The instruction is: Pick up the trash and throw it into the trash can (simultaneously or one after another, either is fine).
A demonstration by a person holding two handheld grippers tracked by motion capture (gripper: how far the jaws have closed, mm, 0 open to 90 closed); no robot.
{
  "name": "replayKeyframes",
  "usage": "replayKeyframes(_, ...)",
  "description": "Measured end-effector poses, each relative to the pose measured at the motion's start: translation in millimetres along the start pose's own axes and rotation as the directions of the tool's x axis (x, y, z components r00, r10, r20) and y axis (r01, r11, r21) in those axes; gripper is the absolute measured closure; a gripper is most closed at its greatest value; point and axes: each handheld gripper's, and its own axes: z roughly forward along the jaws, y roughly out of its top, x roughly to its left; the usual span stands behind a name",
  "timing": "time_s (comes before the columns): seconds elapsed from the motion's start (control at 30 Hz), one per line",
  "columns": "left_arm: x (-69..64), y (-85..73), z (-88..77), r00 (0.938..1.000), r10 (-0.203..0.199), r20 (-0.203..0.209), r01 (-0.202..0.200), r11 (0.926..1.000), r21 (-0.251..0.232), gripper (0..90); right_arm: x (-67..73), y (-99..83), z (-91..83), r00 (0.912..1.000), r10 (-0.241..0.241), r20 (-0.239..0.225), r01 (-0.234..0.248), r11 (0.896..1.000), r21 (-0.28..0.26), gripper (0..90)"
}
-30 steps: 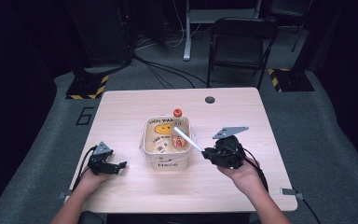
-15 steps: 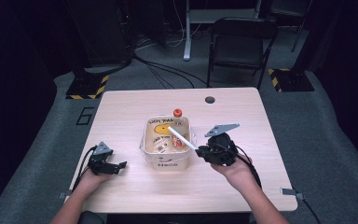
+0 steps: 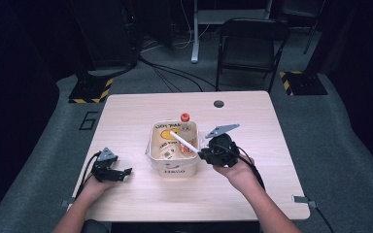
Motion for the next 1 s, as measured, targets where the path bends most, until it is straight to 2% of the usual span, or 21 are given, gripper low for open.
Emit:
replayKeyframes(0.43,0.0,0.0,0.0,1.0,0.0,0.0,0.0,1.0,0.0,10.5,2.7,16.6,16.9,0.9998,-0.016,-0.006,0.016,1.0,0.016,78.3)
replayKeyframes(1.0,0.0,0.0,0.0,1.0,0.0,0.0,0.0,1.0,0.0,10.5,3.5,37.1,42.2,0.9994,-0.033,0.004,0.033,0.997,0.067,78.2)
